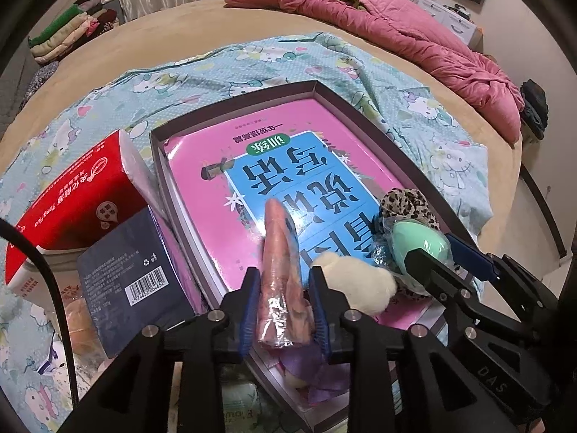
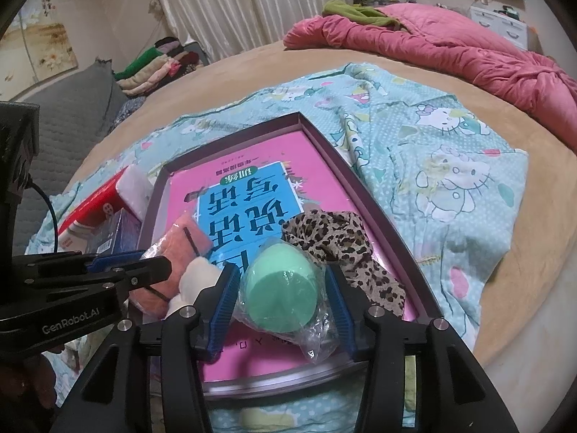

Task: Organize soft objects
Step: 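Open the left gripper on the pink item while the right lowers and releases the green ball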

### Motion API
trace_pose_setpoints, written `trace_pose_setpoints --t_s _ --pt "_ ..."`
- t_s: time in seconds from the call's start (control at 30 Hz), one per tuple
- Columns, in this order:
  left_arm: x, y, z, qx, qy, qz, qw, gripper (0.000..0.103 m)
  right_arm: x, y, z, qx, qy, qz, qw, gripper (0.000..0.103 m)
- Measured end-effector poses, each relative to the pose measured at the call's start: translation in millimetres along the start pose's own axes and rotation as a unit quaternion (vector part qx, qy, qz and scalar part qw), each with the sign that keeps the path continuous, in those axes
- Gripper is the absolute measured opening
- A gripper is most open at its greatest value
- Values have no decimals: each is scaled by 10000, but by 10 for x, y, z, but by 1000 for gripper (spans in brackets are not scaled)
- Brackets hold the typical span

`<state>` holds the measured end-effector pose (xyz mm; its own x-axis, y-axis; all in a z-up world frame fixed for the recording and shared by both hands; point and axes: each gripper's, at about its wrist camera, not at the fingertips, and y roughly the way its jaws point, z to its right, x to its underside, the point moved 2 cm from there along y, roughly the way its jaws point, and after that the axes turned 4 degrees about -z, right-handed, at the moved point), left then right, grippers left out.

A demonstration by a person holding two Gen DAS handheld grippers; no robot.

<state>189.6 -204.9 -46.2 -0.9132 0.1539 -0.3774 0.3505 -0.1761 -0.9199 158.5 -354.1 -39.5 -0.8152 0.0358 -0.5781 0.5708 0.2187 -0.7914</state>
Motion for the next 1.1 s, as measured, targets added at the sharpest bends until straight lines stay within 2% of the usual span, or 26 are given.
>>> trace_pose_setpoints --t_s 0.13,0.37,0.43,0.53,0.67,0.8,0.87,1.1 --pt "-5 -21 7 -44 7 42 10000 38 -2 -24 18 3 45 75 10000 55" --pt "-3 -29 -10 -14 -46 56 10000 40 -16 -33 55 37 122 120 9998 61" --pt "-5 -47 -22 18 -75 77 9999 48 -20 -38 64 55 137 145 9998 63" --pt "-8 -83 -40 83 -131 140 9998 52 -23 -42 74 87 154 172 9997 64" --pt "-5 -142 -46 129 -157 213 9996 55 -34 -85 88 130 174 306 9993 68" --pt "10 -209 -38 150 -176 288 9993 62 -41 -124 80 138 151 410 9989 69" --pt "18 -234 -32 153 -168 300 9993 63 -44 -141 70 135 124 453 9988 73" --pt "81 -397 -38 72 -134 465 9988 70 -55 -238 15 176 0 719 9973 76"
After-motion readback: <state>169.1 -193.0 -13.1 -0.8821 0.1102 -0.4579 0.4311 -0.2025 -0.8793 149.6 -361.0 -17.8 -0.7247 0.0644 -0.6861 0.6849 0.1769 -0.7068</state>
